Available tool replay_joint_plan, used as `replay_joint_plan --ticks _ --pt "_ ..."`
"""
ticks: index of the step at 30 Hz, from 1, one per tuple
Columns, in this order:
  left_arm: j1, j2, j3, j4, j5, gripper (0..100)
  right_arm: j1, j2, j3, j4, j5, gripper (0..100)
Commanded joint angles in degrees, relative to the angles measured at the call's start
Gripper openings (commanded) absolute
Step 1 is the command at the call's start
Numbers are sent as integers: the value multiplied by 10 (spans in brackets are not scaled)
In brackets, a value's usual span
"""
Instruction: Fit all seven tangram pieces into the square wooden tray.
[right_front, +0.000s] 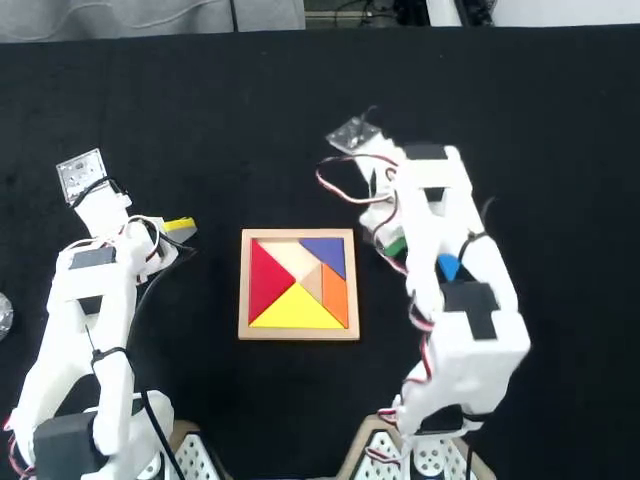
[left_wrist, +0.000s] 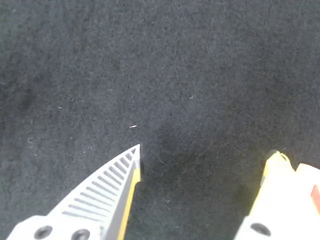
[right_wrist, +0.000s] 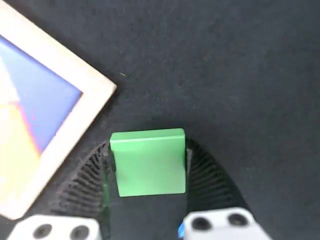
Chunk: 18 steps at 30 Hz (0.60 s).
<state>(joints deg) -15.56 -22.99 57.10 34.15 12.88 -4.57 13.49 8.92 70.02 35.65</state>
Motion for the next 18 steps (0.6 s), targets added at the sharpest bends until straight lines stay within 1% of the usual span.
replay_joint_plan --ticks 1,3,6,11,15,18 --pt "-7 -19 -4 -7 -1 371 -63 -76 -29 32 -69 31" --pt "-14 -19 -4 -7 -1 371 -110 -83 -23 39 -113 31" --pt "-27 -19 -5 -9 -1 371 -170 -82 -13 36 -162 31" --pt "-29 -20 -5 -8 -1 371 -215 -82 17 -7 -235 31" --pt "-29 -20 -6 -7 -1 371 -219 -79 54 -69 -234 31" --pt "-29 -20 -6 -7 -1 371 -219 -51 60 -85 -226 31"
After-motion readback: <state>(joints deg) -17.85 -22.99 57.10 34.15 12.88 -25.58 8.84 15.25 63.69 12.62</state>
